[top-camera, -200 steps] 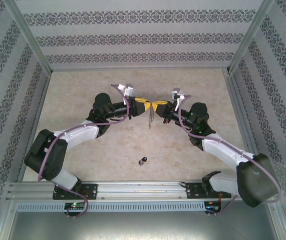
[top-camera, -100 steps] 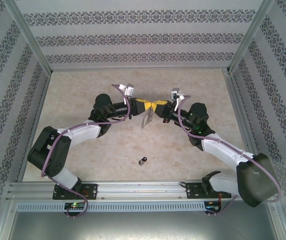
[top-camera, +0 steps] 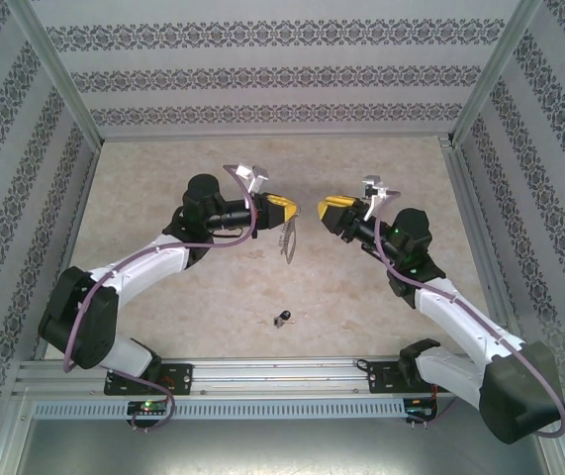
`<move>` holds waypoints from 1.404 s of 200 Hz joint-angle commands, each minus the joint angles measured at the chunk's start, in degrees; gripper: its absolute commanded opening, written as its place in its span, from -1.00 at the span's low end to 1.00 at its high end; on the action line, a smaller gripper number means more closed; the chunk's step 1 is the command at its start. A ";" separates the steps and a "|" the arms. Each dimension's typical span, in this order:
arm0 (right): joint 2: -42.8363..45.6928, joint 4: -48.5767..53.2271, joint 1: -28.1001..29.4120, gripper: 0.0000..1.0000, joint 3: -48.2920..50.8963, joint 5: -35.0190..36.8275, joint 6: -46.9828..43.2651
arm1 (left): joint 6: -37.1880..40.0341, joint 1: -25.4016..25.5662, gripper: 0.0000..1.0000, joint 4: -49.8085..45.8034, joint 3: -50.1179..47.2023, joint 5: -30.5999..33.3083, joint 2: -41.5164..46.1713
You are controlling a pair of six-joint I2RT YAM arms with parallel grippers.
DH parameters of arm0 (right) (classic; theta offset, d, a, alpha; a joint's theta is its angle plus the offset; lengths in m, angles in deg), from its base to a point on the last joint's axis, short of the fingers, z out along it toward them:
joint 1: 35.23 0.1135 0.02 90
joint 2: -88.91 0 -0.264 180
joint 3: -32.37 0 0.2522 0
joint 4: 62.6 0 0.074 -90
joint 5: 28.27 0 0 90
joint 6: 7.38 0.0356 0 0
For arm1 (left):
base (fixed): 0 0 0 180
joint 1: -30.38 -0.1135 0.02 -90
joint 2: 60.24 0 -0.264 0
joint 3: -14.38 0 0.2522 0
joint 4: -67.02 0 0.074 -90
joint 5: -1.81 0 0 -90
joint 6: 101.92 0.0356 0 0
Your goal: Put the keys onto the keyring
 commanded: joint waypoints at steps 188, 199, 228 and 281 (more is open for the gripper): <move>-7.93 6.10 3.56 -0.02 -7.06 -16.41 -6.84 | 28.18 -0.14 -1.00 -35.86 12.37 -7.55 0.61; -8.06 6.10 3.65 -0.02 -6.98 -16.41 -7.00 | 27.85 -0.15 -1.00 -35.51 12.45 -7.88 0.73; -7.93 5.99 3.90 -0.11 -6.79 -16.44 -7.02 | 26.88 -0.15 -1.00 -34.30 12.22 -8.02 1.06; -8.62 5.54 4.55 -0.20 -6.96 -16.80 -7.05 | 25.43 -0.15 -1.00 -32.38 11.49 -8.17 1.63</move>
